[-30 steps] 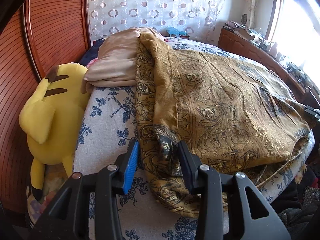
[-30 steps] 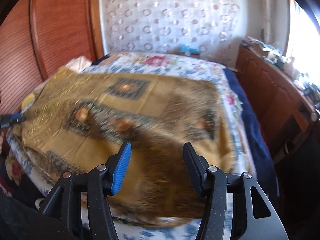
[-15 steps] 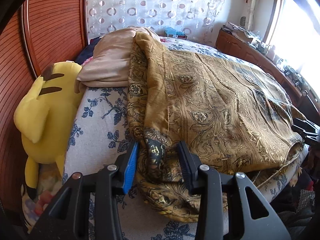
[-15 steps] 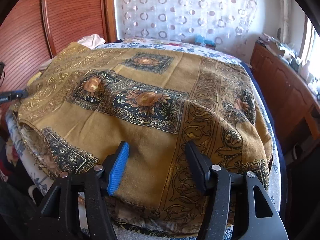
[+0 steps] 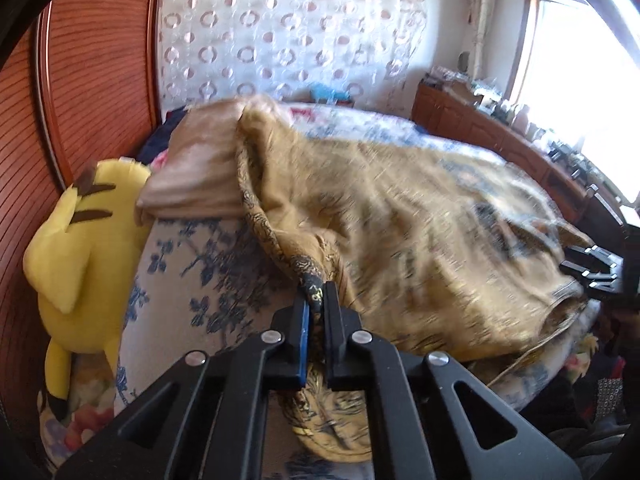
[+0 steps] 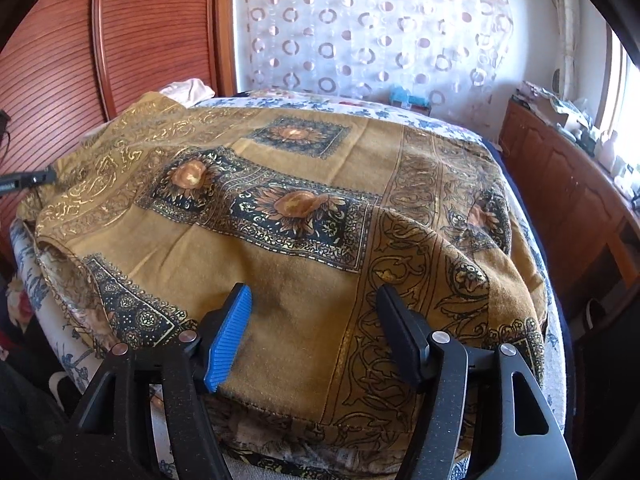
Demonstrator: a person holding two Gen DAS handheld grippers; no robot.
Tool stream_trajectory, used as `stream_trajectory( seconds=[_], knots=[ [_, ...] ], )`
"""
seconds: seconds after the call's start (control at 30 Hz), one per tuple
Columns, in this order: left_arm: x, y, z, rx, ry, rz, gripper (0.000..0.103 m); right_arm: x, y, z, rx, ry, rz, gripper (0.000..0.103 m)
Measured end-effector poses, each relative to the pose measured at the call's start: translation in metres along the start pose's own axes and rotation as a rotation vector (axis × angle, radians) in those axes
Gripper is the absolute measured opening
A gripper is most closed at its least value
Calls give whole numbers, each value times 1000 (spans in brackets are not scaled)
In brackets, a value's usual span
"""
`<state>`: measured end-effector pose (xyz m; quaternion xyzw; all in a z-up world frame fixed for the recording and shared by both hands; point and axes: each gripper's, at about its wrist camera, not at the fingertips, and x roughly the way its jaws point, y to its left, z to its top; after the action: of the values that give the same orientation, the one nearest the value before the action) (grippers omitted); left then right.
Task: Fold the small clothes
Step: 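Grasp the folded shirt with the left gripper and lift it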
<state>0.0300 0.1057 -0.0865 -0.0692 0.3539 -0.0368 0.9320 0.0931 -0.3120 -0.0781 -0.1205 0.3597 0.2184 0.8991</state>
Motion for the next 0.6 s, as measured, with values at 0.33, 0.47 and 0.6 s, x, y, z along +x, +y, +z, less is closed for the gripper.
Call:
stream_trajectory(
  seconds=[0.33, 0.47, 0.6],
  knots=[
    [-13, -63, 60, 80, -144, -174, 2, -21, -11, -2, 45, 7, -12, 67],
    [-12, -103, 88, 145, -182, -245, 2, -30, -20, -7, 68, -1, -33, 67],
    [-10, -136, 107, 193, -201, -306, 2, -42, -31, -13, 98, -19, -47, 67]
  ],
)
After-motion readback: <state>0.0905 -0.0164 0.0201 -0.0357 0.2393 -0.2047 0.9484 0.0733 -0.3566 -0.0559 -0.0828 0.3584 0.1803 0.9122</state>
